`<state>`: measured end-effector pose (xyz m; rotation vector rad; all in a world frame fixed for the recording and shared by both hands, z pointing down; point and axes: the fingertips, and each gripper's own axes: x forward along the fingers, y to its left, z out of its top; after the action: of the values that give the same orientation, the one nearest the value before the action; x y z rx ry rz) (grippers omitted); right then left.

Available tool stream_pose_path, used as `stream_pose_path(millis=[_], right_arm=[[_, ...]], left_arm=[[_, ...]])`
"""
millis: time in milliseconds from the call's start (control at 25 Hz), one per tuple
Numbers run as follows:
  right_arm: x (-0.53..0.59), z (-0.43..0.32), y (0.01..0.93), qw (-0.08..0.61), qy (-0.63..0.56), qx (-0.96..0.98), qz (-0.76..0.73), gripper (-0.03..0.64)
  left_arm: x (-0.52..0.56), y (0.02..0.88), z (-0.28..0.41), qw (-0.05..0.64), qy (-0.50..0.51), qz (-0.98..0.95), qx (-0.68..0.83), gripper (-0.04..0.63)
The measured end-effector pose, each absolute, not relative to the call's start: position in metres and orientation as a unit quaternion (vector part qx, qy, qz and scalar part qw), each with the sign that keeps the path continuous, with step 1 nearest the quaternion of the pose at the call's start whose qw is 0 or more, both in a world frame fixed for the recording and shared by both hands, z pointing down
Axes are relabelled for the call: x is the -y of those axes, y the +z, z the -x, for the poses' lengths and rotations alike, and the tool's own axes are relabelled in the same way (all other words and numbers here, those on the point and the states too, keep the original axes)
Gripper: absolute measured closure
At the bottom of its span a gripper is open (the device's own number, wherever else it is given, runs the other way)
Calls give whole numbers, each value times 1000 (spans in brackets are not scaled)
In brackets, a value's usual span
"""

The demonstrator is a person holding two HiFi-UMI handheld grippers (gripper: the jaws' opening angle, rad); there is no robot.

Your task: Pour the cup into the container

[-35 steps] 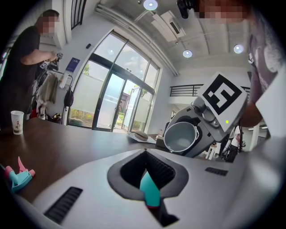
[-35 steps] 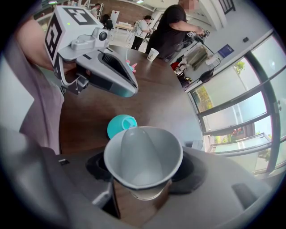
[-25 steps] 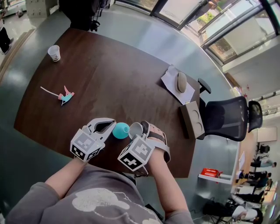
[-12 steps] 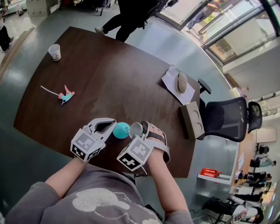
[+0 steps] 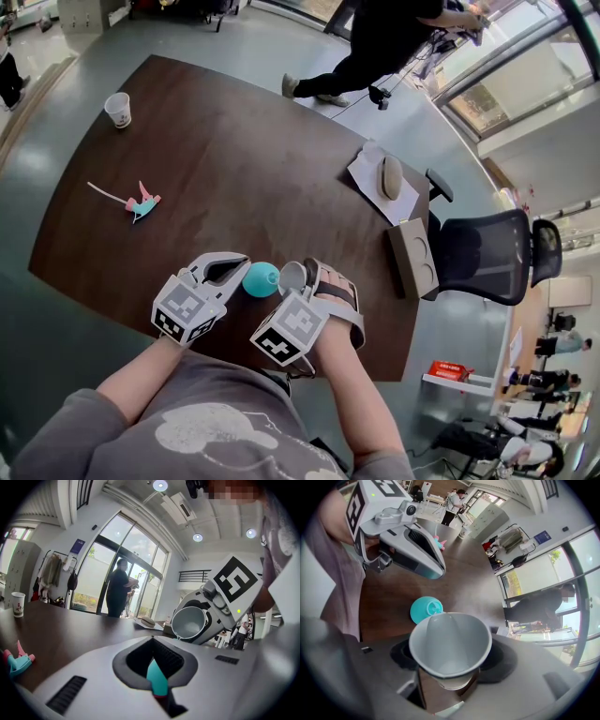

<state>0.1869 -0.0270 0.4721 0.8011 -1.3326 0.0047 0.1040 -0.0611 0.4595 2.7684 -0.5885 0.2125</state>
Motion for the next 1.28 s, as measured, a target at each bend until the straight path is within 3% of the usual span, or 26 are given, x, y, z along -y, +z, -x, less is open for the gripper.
stream_pose_path(millis=[1280], right_arm=[[26,-184,468,723,-24,590,-358,321]], left_arm=[[59,456,-105,152,71,-966,198,589]])
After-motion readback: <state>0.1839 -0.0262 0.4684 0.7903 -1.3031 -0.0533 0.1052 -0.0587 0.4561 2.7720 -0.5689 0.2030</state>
